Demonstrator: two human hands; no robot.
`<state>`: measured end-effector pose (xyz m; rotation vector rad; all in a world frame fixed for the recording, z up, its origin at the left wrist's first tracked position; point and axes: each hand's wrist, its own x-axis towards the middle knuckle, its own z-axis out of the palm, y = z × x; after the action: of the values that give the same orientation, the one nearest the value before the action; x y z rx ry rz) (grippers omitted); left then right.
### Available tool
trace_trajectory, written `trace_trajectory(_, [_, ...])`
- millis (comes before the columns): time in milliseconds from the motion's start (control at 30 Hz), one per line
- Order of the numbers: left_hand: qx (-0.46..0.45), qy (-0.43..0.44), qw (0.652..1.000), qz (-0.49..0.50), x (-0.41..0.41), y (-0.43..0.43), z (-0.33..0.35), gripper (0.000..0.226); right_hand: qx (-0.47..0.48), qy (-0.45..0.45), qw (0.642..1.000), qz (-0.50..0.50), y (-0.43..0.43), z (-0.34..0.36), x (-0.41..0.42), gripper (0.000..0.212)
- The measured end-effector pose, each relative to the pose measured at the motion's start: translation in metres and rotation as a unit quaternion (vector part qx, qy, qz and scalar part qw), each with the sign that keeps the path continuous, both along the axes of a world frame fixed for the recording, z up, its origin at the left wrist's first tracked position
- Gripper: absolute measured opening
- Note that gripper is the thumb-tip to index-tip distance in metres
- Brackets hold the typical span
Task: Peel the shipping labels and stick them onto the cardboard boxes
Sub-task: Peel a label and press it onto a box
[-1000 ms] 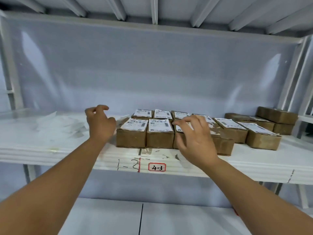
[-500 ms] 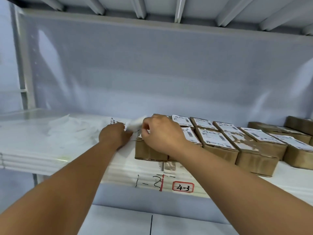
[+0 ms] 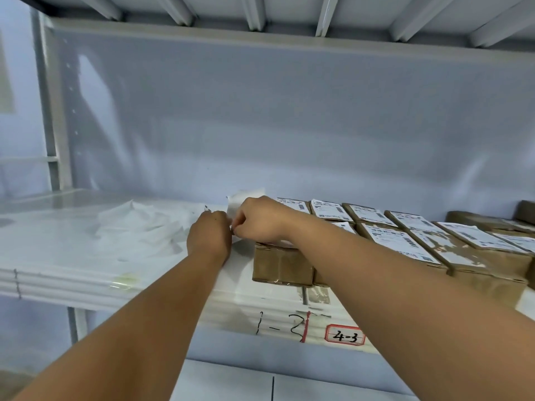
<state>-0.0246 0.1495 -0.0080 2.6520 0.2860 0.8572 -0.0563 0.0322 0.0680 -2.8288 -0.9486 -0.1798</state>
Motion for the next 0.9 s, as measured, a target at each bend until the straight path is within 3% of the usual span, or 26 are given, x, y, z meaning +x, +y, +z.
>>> trace_trajectory(133, [-0.03, -0.019, 0.999, 0.008, -0.004, -0.001, 0.002, 0.018, -0.165, -0.022, 0.986, -0.014, 0.014, 0.014, 0.005, 0.036])
trace_trajectory(267, [-0.087, -0.027, 0.996, 0.008, -0.007, 0.0, 0.005, 0.014, -0.266, 0.01, 0.964, -0.005, 0.025, 0.017, 0.013, 0.02])
trace_trajectory(433, [-0.215, -0.053, 0.975, -0.009, -0.014, -0.001, 0.009, 0.014, -0.288, 0.092, 0.953, -0.018, 0.037, 0.001, 0.022, 0.021])
trace_trajectory(567, [-0.368, -0.095, 0.921, -0.086, -0.015, -0.008, 0.012, 0.024, -0.282, 0.09, 0.955, -0.033, 0.037, -0.002, 0.026, 0.03])
trace_trajectory(700, [-0.356, -0.16, 0.913, -0.122, -0.012, -0.007, 0.014, 0.028, -0.145, -0.021, 0.985, -0.09, 0.028, 0.005, 0.033, 0.021])
trace_trajectory(800, [-0.201, -0.18, 0.957, -0.103, -0.011, -0.006, 0.014, 0.037, 0.098, -0.03, 0.989, -0.104, 0.009, 0.012, 0.036, 0.025])
trace_trajectory(833, [-0.141, -0.192, 0.965, -0.105, -0.011, -0.005, 0.013, 0.046, 0.201, -0.004, 0.975, -0.094, 0.001, 0.013, 0.032, 0.029])
trace_trajectory(900, [-0.076, -0.207, 0.967, -0.127, -0.013, -0.008, 0.013, 0.057, 0.396, 0.083, 0.911, -0.084, -0.015, 0.015, 0.021, 0.048])
